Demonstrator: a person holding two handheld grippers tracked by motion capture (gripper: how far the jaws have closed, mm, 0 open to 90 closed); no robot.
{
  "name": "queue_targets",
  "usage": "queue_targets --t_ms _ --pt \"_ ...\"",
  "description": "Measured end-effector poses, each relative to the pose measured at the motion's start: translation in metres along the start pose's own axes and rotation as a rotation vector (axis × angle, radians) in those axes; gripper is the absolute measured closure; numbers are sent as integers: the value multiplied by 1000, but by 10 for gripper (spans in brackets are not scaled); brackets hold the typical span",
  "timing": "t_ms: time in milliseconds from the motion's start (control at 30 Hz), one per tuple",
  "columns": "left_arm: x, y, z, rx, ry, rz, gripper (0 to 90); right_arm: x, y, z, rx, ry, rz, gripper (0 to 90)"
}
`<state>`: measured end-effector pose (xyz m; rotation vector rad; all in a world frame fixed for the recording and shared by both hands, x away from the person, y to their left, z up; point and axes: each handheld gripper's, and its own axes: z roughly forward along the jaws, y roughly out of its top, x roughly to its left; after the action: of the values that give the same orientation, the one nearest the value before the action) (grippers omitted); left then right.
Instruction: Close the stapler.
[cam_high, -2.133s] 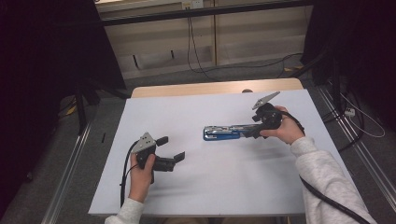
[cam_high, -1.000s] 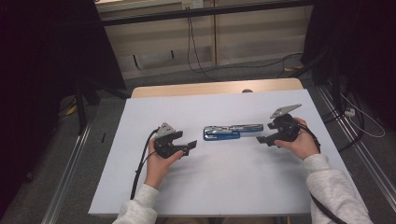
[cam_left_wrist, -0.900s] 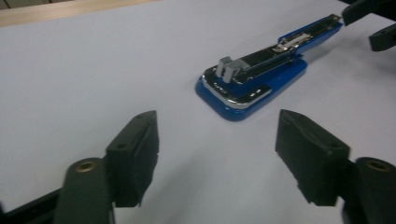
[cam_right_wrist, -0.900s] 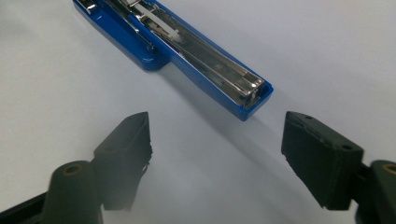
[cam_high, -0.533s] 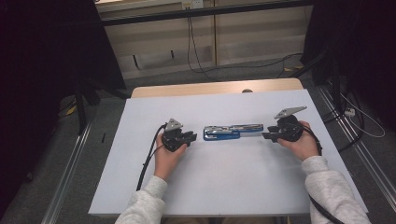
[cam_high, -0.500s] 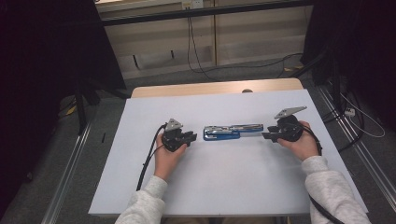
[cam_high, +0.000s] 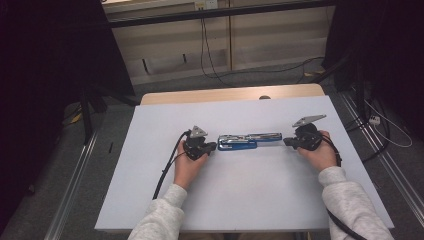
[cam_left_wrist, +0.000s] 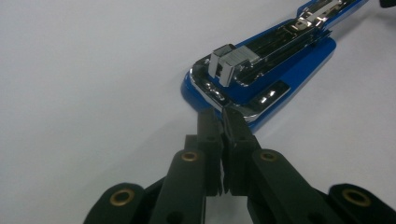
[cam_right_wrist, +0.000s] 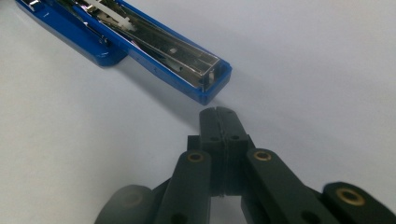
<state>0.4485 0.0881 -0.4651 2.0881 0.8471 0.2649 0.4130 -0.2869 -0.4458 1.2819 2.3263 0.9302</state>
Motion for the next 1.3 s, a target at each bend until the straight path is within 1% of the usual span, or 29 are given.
queue_targets --t_ms 133,200,333,433,467,500,533,633,667,967,1167,1200,1267,1300 --pt "-1 0 1 3 10 3 876 1 1 3 1 -7 -2 900" --pt "-1 0 2 21 17 25 876 2 2 4 10 -13 -4 900" --pt "-1 0 3 18 3 8 876 2 1 6 14 -9 -4 900" --pt "-1 1 4 21 7 7 876 2 2 7 16 -8 -7 900" --pt "-1 1 5 25 6 12 876 3 2 9 19 -13 -15 900" --pt "-2 1 5 31 8 22 876 3 2 10 23 -9 -10 900" --pt "-2 1 5 37 10 27 876 3 2 11 20 -13 -16 900" --pt "-3 1 6 35 12 22 878 4 3 12 25 -10 -24 900" --pt "-1 2 6 35 2 8 880 5 3 13 27 -9 -23 900" --pt "-1 2 7 35 0 8 885 5 4 13 21 -10 -22 900" --pt "0 2 7 35 0 6 885 5 7 9 -15 -8 -22 900" --pt "0 2 7 35 1 7 886 7 9 8 -34 -2 -21 900" --pt "-1 2 7 36 1 9 886 8 10 7 -42 -1 -22 900" --pt "-1 2 7 36 2 9 886 9 12 7 -50 7 -27 900"
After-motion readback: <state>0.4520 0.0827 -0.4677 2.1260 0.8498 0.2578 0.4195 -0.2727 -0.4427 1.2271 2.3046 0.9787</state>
